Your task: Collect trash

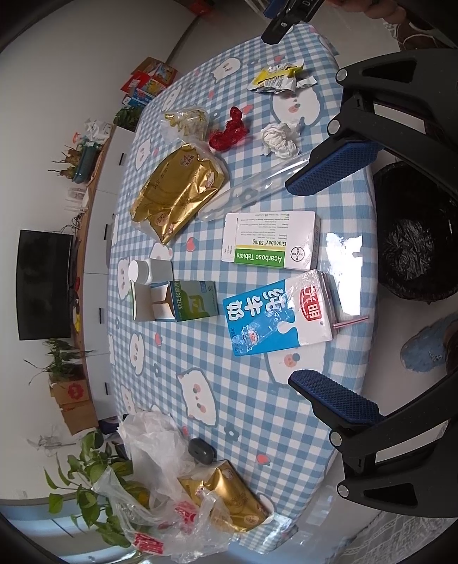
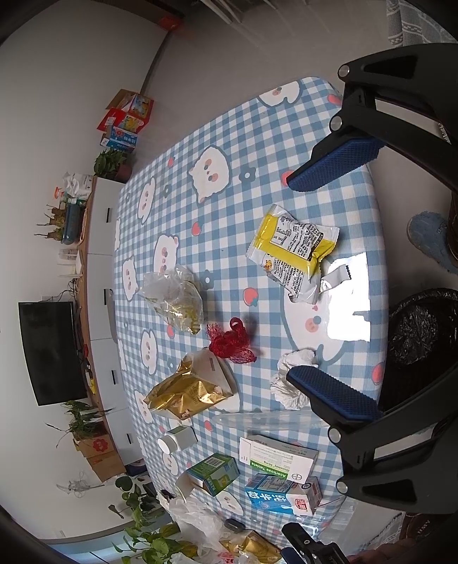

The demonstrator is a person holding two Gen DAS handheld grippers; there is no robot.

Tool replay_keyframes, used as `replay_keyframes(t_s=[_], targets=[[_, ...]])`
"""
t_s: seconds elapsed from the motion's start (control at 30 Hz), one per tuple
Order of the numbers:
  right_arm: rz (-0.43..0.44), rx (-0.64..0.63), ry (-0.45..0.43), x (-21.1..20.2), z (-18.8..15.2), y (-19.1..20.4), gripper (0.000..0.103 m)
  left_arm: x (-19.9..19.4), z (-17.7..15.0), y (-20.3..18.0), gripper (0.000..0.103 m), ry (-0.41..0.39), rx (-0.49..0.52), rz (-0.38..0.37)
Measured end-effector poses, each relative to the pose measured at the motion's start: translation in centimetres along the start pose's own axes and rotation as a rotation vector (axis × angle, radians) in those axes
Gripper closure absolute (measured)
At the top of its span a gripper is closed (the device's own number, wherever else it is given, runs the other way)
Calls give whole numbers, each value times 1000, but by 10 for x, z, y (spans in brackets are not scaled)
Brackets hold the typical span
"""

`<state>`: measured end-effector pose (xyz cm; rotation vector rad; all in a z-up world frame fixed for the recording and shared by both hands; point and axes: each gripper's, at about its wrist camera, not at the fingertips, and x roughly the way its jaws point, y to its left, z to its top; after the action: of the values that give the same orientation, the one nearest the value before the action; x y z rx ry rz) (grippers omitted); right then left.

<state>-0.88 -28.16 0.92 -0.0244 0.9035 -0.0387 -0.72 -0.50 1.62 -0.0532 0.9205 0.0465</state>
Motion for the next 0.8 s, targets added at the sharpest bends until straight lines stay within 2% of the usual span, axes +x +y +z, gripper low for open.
replay_keyframes(t_s=[0.8], targets=[[-3,5,1,-1,0,1,8,0,0,-2,6,2,5,0]])
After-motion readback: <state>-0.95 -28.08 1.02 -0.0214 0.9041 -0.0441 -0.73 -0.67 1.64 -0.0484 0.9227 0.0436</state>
